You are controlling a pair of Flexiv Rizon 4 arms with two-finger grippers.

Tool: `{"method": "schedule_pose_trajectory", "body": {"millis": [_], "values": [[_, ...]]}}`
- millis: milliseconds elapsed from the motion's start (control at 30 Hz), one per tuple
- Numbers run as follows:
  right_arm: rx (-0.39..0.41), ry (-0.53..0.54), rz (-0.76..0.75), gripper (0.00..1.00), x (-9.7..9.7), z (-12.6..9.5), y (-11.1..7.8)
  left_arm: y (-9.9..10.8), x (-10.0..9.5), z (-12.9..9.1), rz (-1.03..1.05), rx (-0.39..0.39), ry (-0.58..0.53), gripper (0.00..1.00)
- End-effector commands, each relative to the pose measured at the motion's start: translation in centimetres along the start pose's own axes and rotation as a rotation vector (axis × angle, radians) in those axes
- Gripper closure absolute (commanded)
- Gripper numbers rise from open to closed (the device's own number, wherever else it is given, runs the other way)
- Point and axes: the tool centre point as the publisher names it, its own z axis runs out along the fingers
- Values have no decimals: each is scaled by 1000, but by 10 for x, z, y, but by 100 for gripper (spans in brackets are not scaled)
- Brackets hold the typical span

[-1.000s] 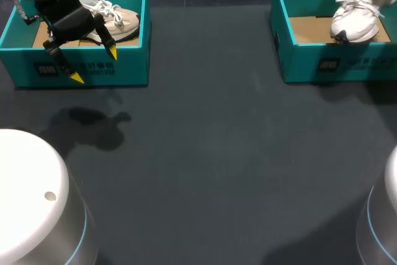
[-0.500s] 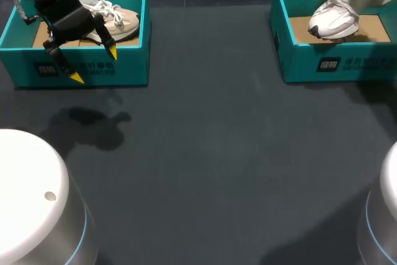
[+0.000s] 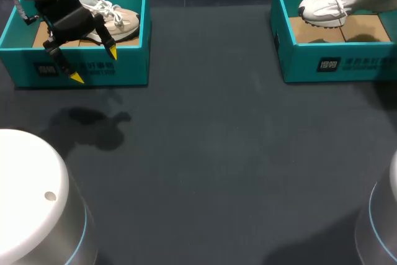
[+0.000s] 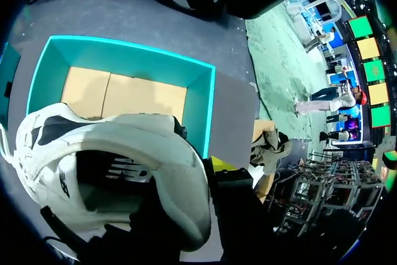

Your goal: Take the shoe out of the shoebox, open the shoe tongue, remove and reinsert the insole, then place the shoe into the shoebox

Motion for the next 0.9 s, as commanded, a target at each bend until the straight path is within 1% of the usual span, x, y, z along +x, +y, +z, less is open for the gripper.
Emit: {"method": "schedule_pose_trajectory", "body": {"millis": [33, 233, 300, 367, 600, 733, 900], "values": [[-17, -1, 0, 100, 1, -3, -6, 0, 1, 0, 1, -2, 0, 0], [-17, -1, 0, 100, 1, -3, -6, 0, 1, 0, 1, -2, 0, 0], [-53, 32, 54, 100, -1, 2, -7, 0, 1, 0, 1, -2, 0, 0], [-60, 47, 100, 100, -3, 6, -10, 0, 1, 0, 1, -2, 0, 0], [-77, 48, 205, 100, -8, 15, -18, 0, 1, 0, 1, -2, 0, 0], [-85, 53, 245, 100, -9, 24, -24, 0, 1, 0, 1, -2, 0, 0], [-85, 53, 245, 100, -9, 24, -24, 0, 1, 0, 1, -2, 0, 0]]}}
